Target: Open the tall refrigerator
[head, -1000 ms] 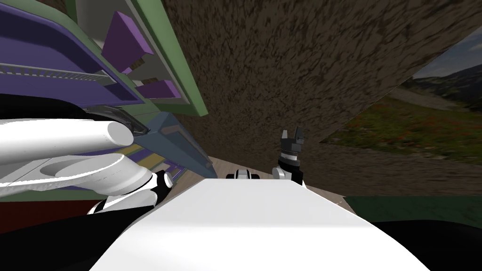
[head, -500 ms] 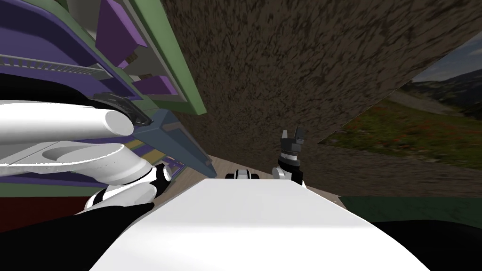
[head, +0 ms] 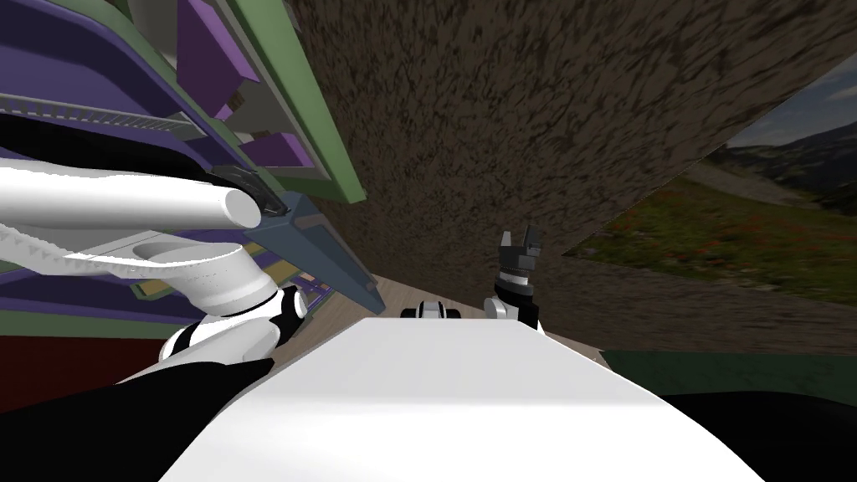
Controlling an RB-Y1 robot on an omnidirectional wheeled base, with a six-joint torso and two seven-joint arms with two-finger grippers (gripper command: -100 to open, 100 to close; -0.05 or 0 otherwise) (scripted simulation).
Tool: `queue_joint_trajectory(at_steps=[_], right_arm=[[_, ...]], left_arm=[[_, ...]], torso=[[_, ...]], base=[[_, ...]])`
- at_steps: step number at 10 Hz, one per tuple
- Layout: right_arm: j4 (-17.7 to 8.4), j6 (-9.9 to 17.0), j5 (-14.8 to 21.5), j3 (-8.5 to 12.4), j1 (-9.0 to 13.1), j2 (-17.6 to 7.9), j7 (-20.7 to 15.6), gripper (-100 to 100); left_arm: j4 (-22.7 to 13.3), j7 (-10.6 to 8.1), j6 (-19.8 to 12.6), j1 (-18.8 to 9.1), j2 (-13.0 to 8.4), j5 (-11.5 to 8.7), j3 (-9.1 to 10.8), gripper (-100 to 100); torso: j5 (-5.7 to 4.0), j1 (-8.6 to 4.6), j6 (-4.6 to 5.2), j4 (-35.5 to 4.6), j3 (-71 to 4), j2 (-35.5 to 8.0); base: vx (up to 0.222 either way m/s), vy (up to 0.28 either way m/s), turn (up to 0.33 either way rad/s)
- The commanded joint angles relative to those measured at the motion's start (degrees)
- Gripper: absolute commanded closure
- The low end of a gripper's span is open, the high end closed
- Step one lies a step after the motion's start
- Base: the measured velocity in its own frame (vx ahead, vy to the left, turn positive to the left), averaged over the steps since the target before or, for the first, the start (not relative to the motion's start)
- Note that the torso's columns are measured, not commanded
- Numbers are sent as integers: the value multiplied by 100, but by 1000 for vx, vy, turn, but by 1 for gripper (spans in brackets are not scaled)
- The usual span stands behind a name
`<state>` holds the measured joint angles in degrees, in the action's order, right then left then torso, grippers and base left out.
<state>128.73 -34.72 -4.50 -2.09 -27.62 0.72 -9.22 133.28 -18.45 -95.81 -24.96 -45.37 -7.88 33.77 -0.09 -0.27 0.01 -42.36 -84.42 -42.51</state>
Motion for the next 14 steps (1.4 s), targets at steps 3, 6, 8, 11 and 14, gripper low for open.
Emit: queue_joint_trajectory(at_steps=[3, 6, 8, 11, 14], right_arm=[[0, 0, 0, 1, -1, -1, 0, 0], [0, 0, 0, 1, -1, 0, 0, 0], [0, 0, 0, 0, 0, 0, 0, 0], [0, 0, 0, 1, -2, -2, 0, 0], [0, 0, 0, 0, 0, 0, 0, 0]], left_arm=[[-859, 32, 369, -322, -105, -75, -109, -100], [-1391, 70, 781, -799, -332, -248, -582, -100], [-1840, 70, 1090, -892, -332, -248, -627, -100], [-2344, 108, 1395, -1133, -558, -421, -904, -100], [-2929, 108, 1811, -1463, -558, -421, -1146, -100]], torso=[[18, 51, -2, 13, -25, 39], [0, -2, -1, 0, -2, -2], [6, 21, 0, 7, -14, 23], [16, 44, -2, 12, -23, 35], [6, 23, 0, 2, -5, 9]], base=[[0, -6, -4], [-55, -52, 58], [-19, -43, -15], [-3, -25, 32], [-52, -55, 14]])
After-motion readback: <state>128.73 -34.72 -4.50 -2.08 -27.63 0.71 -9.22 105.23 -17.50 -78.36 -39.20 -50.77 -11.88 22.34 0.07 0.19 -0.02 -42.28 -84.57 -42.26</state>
